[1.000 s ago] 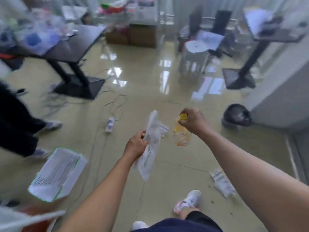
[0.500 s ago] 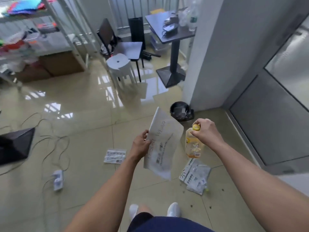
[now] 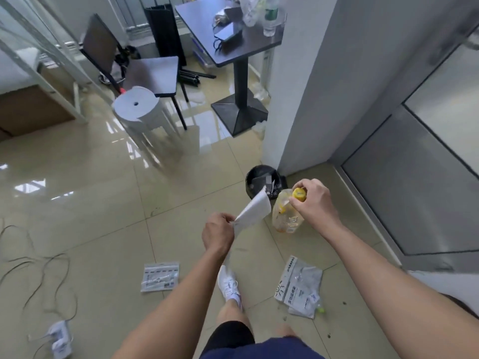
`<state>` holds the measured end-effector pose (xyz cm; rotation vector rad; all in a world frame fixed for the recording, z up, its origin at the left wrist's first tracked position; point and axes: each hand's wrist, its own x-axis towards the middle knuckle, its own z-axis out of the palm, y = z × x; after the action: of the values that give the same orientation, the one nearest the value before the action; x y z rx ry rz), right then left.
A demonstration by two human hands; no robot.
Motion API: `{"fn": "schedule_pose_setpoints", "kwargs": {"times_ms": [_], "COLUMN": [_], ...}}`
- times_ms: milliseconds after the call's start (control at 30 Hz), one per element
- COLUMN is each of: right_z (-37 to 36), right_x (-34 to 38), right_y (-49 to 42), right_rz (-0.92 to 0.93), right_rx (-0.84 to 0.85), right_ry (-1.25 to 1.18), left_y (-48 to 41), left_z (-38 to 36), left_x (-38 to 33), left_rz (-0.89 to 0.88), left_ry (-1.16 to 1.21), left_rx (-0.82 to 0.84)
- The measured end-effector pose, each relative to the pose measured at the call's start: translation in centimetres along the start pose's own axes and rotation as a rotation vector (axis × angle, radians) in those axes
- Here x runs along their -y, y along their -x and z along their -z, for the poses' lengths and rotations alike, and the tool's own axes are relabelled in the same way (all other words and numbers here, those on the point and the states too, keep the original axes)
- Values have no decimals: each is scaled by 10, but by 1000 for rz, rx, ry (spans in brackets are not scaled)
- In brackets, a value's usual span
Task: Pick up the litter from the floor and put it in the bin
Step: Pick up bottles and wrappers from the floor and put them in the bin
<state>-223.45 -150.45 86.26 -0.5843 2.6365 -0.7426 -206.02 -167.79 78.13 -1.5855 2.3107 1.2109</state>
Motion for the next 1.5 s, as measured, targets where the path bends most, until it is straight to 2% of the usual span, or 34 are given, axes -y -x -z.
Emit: {"fn": "schedule_pose_setpoints", "kwargs": {"times_ms": [167, 300, 467, 567, 700, 867, 1000, 1200, 1333, 1500], "right_z": [3, -7, -40, -66, -91, -108, -120, -167, -232, -323], "right_x": [26, 23, -23, -50, -83, -119, -136, -165, -204, -260], "right_y": [-86, -135, -200, -248, -301, -339, -360, -414, -455, -500], "right_rz": [103, 167, 163, 179, 159, 53, 7, 13, 29, 60], "right_rx": [-118, -28, 209, 327, 404, 426, 377, 225, 302, 409], "right_ry": [-16, 46, 111, 112, 83, 30, 14, 4, 18, 58], "left_y": [-75, -123, -186, -224, -263, -294, -325, -404, -462, -518], "left_z": [4, -8, -48, -83, -133, -180, -219, -297, -362, -434], "left_x": [-44, -85, -124, -147, -160, -136, -114, -88, -47, 14], "left_rz": [-256, -338, -234, -67, 173, 275, 373, 331, 361, 394], "left_ry": [-252, -336, -204, -18, 243, 353, 452, 519, 577, 566], "left_rx": [-47, 8, 101, 116, 61, 79, 110, 206, 233, 169]}}
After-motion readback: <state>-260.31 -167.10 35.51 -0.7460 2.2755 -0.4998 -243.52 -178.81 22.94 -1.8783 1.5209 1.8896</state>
